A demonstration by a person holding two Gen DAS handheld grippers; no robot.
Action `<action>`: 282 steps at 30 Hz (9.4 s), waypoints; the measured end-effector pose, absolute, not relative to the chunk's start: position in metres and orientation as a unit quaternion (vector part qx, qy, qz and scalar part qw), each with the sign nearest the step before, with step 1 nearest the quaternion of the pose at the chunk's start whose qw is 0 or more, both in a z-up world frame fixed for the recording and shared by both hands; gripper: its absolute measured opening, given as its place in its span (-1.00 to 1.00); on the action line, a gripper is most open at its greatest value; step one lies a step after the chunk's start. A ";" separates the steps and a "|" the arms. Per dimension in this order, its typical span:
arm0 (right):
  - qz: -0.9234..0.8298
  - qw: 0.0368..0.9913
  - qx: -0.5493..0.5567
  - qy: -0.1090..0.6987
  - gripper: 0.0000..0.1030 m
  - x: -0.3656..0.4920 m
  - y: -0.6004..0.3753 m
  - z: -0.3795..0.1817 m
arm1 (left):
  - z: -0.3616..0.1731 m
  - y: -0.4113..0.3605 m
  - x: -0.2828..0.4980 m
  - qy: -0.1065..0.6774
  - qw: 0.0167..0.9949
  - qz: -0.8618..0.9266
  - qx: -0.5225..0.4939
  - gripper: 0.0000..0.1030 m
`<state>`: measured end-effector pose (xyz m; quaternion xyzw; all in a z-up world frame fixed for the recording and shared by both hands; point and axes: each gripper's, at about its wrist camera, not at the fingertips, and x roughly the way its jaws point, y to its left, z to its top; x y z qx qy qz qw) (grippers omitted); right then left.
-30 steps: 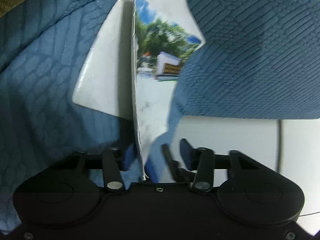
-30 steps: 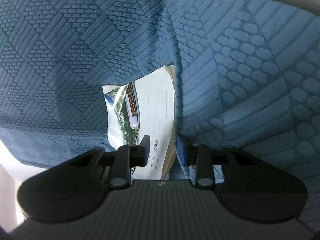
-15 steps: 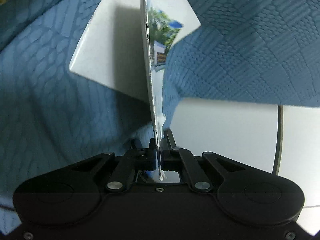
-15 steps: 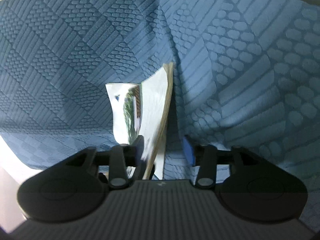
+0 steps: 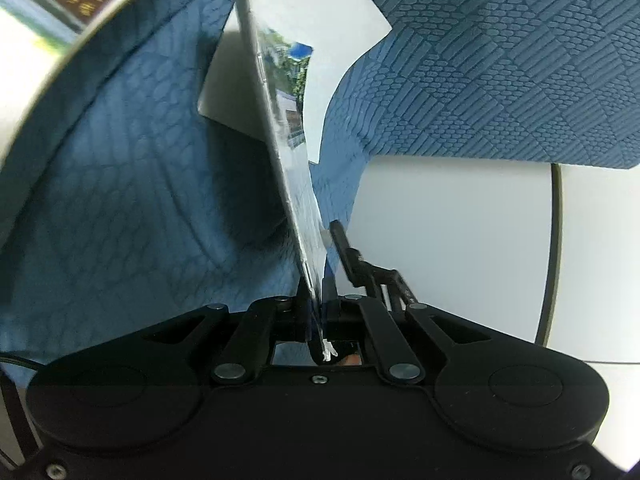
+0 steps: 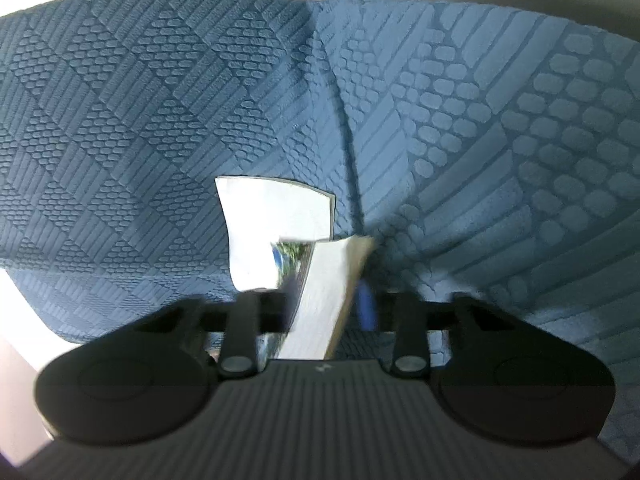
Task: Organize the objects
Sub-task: 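Close the left gripper on the postcards while the right gripper grips their edge, then lift and carry the postcards with both grippers over the book stack, then lower the postcards onto the book stack and open both grippers, then raise both open grippers and move them toward the plain white card, then close the left gripper on the white card while the right gripper grips its edge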
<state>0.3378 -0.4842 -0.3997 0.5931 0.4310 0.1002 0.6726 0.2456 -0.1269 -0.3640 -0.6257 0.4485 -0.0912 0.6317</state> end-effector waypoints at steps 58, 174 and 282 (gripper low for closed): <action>0.167 0.874 0.316 0.329 -0.86 0.185 -0.351 -0.173 | -0.188 -0.045 0.151 0.425 0.805 -0.057 -0.409 -0.83; 0.167 0.919 0.131 0.333 0.06 0.107 -0.296 -0.137 | -0.103 -0.091 0.058 0.368 0.901 -0.029 -0.227 0.56; 0.107 0.895 0.179 0.395 -0.34 0.421 -0.380 -0.346 | -0.356 -0.129 0.392 0.444 0.811 0.068 -0.376 0.71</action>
